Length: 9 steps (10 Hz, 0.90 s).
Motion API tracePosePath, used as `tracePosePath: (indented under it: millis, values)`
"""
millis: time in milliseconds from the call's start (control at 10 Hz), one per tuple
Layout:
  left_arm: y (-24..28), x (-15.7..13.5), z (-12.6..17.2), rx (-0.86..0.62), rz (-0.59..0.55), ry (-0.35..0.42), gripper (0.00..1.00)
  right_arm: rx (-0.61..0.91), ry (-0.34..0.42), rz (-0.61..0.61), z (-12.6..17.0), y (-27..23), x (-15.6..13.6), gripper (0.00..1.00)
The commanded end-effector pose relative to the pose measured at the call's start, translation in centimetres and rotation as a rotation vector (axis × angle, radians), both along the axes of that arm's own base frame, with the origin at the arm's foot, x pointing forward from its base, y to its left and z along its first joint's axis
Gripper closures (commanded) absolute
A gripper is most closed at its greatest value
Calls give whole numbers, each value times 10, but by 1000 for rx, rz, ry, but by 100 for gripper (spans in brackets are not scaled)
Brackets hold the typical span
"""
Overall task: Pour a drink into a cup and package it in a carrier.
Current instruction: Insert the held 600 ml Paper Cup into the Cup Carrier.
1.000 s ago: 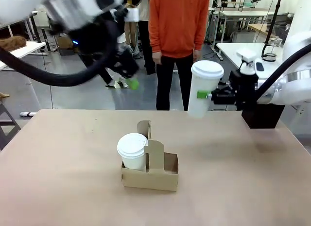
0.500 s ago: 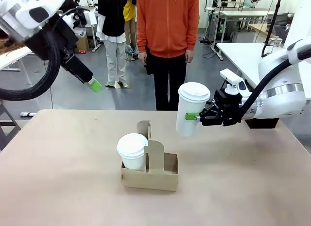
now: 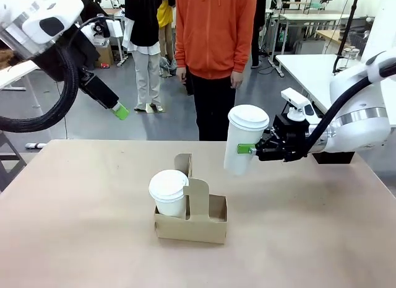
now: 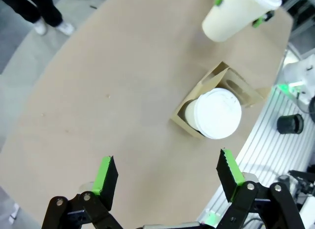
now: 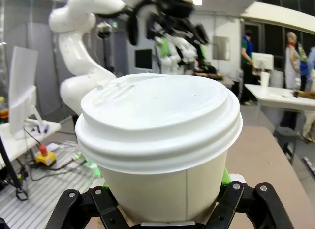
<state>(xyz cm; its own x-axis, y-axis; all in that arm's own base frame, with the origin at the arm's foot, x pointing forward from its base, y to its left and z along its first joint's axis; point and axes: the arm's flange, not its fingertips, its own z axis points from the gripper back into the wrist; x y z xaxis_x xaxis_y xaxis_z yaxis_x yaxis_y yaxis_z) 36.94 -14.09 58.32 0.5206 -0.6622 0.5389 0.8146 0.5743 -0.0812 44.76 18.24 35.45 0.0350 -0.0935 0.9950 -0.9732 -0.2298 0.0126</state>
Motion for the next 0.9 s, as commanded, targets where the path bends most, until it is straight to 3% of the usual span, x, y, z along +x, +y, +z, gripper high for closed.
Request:
tracePosePath:
  millis: [0,200,500,800]
  values:
    - [32,8,-30,-65,-76,-14,0,52,72,117,6,17,-16,19]
    - [56,10,-67,-88,-95,-18,0,31,100,179,1,33,-28,19]
    - [94,-7,-109,-121,-239,-121,0,-21,114,209,-18,51,-41,19]
    - [114,-18,-127,-153,-282,-94,0,-28,142,215,-38,62,-41,19]
